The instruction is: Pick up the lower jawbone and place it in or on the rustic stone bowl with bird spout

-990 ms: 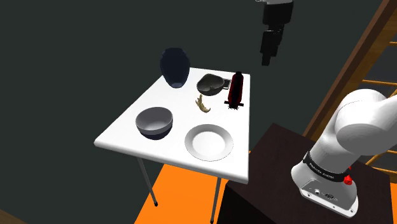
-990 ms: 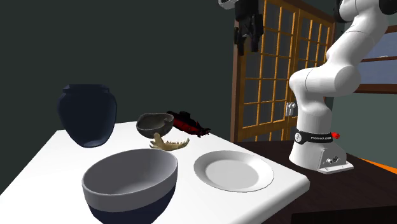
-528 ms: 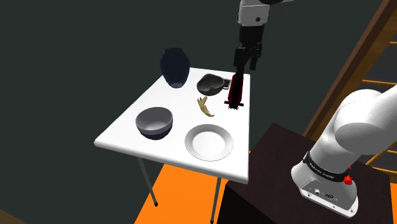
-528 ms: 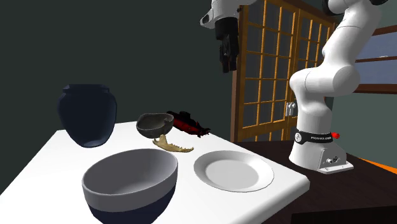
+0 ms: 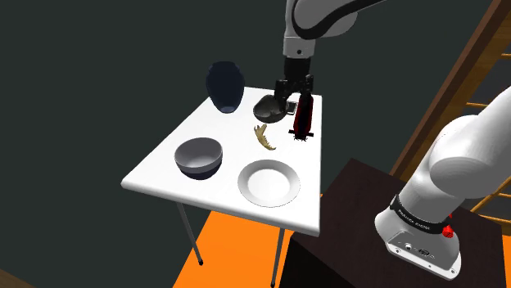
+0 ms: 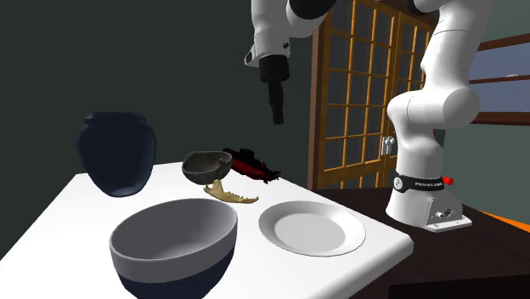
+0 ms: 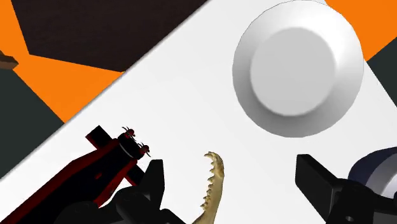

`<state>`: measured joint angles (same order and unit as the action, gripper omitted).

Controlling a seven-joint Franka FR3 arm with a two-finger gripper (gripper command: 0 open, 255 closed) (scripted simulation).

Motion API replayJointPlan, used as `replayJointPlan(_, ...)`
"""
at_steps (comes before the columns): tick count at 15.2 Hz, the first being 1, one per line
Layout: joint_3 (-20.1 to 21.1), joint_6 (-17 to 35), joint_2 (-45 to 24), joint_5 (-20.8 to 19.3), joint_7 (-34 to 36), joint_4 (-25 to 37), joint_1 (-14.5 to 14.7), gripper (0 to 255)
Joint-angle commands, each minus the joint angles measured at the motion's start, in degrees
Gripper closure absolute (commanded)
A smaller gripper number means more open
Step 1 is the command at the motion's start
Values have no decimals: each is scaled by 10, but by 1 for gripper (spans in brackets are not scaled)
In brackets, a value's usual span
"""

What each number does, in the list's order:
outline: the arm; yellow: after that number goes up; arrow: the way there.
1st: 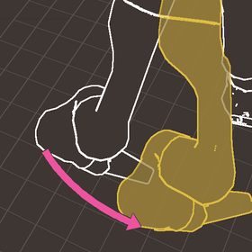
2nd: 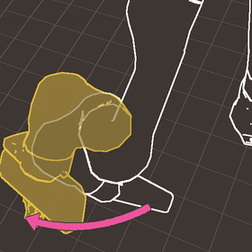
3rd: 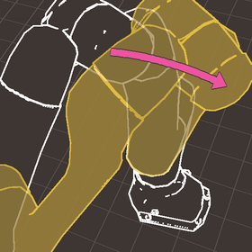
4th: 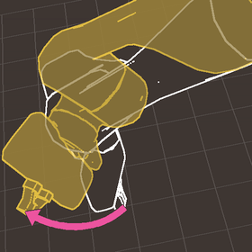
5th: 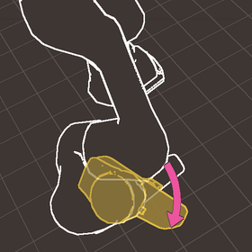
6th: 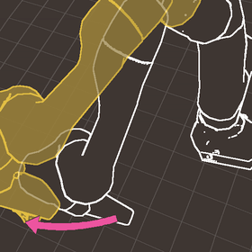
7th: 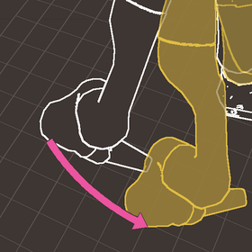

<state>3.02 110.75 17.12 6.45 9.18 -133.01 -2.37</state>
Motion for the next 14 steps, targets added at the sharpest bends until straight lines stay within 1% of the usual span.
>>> replayJointPlan(1, 0, 32, -44, 11, 16, 15, -2, 0)
replayJointPlan(8, -7, 121, -189, 51, 57, 78, -10, 0)
replayJointPlan(13, -12, 168, -295, 85, 79, 142, -17, 0)
replayJointPlan(14, -12, 172, -305, 88, 81, 149, -18, 0)
